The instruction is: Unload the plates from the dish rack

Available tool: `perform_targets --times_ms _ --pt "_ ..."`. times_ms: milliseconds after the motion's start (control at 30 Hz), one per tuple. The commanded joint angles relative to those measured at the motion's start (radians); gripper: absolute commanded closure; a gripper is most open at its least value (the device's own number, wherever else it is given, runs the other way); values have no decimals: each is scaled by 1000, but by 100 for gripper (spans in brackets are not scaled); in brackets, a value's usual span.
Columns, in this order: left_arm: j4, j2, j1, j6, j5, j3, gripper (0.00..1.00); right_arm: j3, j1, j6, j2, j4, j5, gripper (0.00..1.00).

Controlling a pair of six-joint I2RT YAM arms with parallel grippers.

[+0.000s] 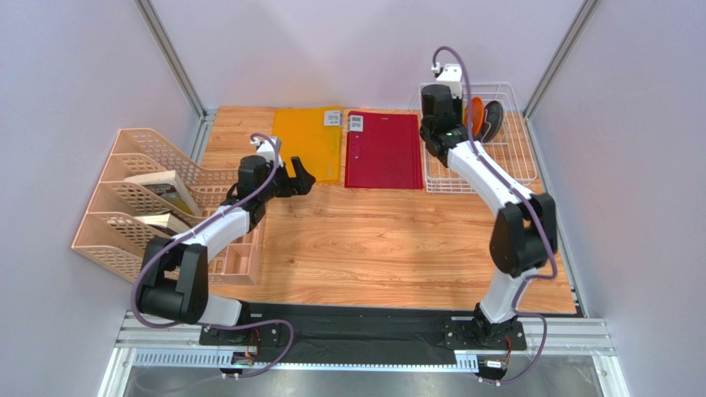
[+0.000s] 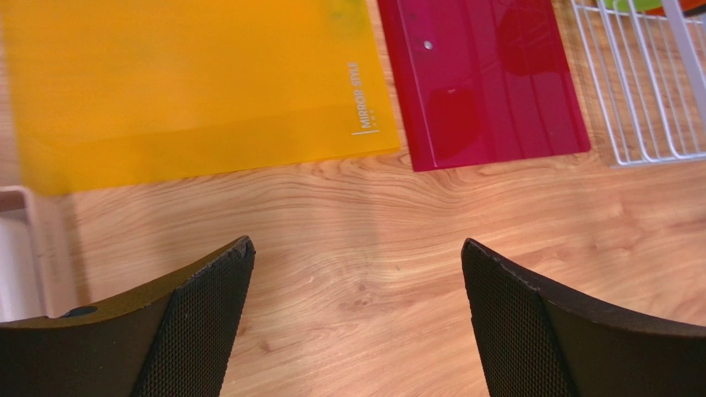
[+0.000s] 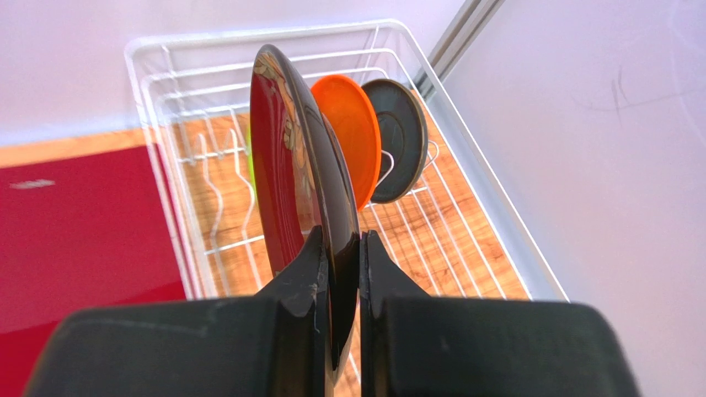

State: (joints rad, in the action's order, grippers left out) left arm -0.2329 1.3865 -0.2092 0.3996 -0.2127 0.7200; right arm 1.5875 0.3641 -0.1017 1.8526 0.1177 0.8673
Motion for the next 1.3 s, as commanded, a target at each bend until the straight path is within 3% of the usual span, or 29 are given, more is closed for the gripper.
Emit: perform_targets --times_ms 0,133,267,467,667,800,967,1100,1200,1233,1267 --pt "-129 52 -4 56 -132 32 0 -58 15 186 -240 113 -143 100" --pt "-250 97 -4 146 -250 27 0 -219 13 322 -409 145 -460 100" --pt "-457 167 -4 310 -353 24 0 -383 16 419 -551 80 -669 100" --pt "-802 305 -32 517 -476 21 0 -550 10 543 -586 -110 -944 100" --pt "-982 442 -78 656 -501 68 0 -586 12 626 -520 -242 -1074 100" --pt "-981 488 -120 651 -476 93 16 -590 13 645 -487 -282 -1120 100" --pt "-961 514 -157 647 -464 140 20 -595 15 660 -448 -294 -1149 100" --pt "-912 529 -199 617 -449 180 30 -606 15 689 -434 -351 -1206 100" --pt "-896 533 -217 596 -429 194 59 -598 15 711 -420 -366 -1272 100" --pt "-881 531 -222 590 -427 199 76 -594 15 714 -408 -360 -1292 100" --pt "-869 523 -228 582 -424 203 80 -592 15 718 -408 -355 -1297 100"
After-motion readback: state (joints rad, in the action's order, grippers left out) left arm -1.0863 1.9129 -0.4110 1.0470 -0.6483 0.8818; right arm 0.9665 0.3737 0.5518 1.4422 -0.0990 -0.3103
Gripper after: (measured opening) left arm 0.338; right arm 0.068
